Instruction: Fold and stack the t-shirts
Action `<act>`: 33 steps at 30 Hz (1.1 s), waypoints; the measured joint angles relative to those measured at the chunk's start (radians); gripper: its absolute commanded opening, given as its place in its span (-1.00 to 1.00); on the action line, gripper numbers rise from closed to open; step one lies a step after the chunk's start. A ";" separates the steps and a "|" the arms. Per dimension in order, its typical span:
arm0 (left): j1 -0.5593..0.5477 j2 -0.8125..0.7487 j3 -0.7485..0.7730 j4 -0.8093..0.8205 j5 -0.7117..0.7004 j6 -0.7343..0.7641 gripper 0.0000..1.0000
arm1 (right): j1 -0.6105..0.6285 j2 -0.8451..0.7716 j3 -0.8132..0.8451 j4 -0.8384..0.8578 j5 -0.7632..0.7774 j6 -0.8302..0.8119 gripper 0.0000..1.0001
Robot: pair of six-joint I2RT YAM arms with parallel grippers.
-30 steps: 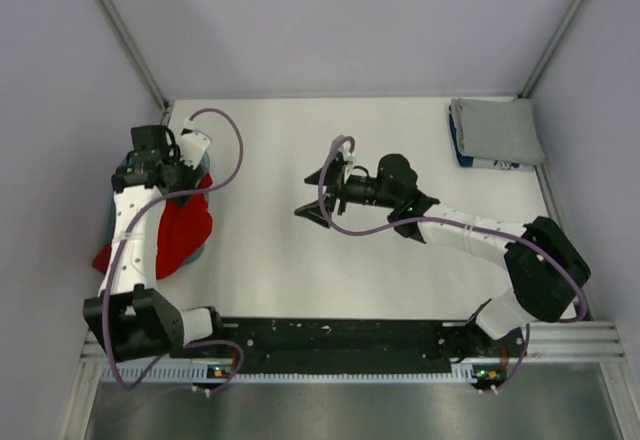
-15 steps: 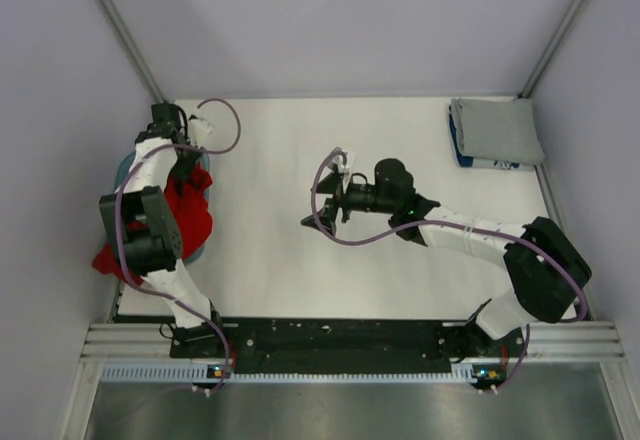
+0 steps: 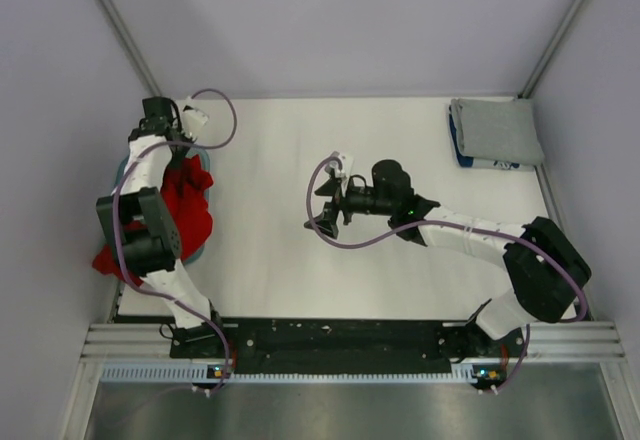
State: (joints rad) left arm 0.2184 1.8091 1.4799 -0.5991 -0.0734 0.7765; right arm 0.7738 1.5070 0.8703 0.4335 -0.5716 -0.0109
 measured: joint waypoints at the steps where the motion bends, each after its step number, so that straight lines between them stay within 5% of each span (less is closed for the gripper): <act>1: 0.006 0.000 0.013 0.000 -0.007 -0.005 -1.00 | 0.000 0.000 0.000 -0.006 0.003 -0.006 0.92; 9: 0.032 -0.068 0.156 -0.016 -0.135 -0.065 -1.00 | 0.000 -0.008 0.000 -0.037 0.029 -0.032 0.93; 14: -0.011 -0.252 0.302 -0.027 -0.156 -0.106 -1.00 | 0.000 -0.038 0.000 -0.040 0.040 -0.033 0.93; 16: -0.137 -0.341 0.378 -0.035 -0.230 -0.076 -1.00 | 0.000 -0.050 0.000 -0.039 0.045 -0.031 0.93; 21: -0.741 -0.335 0.848 0.009 -0.317 0.034 -1.00 | -0.006 -0.078 0.000 -0.039 0.048 0.011 0.93; 24: -0.954 -0.352 0.887 0.038 -0.375 0.089 -1.00 | -0.029 -0.121 0.000 -0.042 0.063 0.060 0.94; 32: -1.115 -0.169 0.790 -0.091 -0.245 -0.062 -1.00 | -0.271 -0.492 -0.103 -0.154 0.234 0.180 0.97; 33: -1.118 -0.118 0.766 -0.105 -0.204 -0.090 -0.66 | -0.280 -0.558 -0.119 -0.197 0.270 0.179 0.97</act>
State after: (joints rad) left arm -0.8993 1.6909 2.2463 -0.7044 -0.2771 0.6868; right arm 0.4942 0.9489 0.7513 0.2367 -0.3019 0.1677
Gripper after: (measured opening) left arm 0.033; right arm 0.984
